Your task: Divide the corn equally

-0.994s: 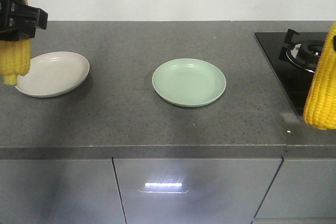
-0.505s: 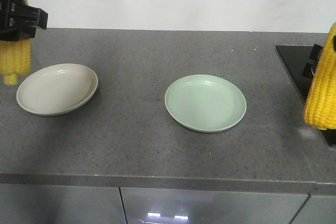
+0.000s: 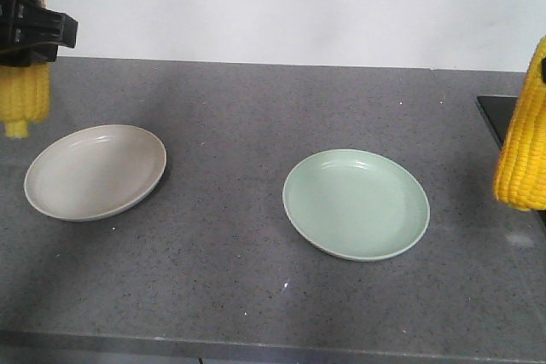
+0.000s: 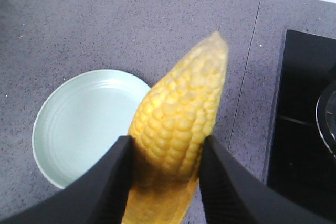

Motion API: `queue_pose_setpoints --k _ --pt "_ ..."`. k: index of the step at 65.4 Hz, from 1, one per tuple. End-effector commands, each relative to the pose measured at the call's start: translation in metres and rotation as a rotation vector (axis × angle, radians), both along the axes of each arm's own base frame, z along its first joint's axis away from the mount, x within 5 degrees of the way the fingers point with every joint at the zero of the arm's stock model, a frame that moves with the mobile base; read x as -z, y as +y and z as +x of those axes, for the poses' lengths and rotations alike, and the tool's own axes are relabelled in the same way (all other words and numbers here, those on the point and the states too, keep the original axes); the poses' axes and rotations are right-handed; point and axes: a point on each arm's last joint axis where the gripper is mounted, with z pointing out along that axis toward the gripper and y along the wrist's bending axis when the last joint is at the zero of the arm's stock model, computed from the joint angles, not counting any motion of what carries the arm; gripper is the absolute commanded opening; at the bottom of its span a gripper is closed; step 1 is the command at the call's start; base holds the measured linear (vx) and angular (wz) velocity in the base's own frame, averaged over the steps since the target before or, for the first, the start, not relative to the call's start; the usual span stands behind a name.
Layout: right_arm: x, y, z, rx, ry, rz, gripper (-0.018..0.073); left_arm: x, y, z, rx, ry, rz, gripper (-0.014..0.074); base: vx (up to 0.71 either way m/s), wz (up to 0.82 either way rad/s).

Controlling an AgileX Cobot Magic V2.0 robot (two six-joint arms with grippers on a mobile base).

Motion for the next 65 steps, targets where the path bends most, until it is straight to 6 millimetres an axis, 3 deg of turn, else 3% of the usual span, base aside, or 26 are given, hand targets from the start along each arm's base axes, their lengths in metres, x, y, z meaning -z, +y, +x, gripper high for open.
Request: queue_pose_setpoints --k 1,65 --pt "-0.0146 -0.0004 -0.0037 0.016 -0.097 0.013 0.0193 -0.0177 0.0031 -0.0059 0.006 -0.106 -0.027 0.0004 0.12 0.03" --pt "-0.0146 -0.0004 -0.0037 0.016 -0.097 0.013 0.0193 -0.0177 0.0031 -0.0059 0.006 -0.106 -0.027 0.0004 0.06 0.00"
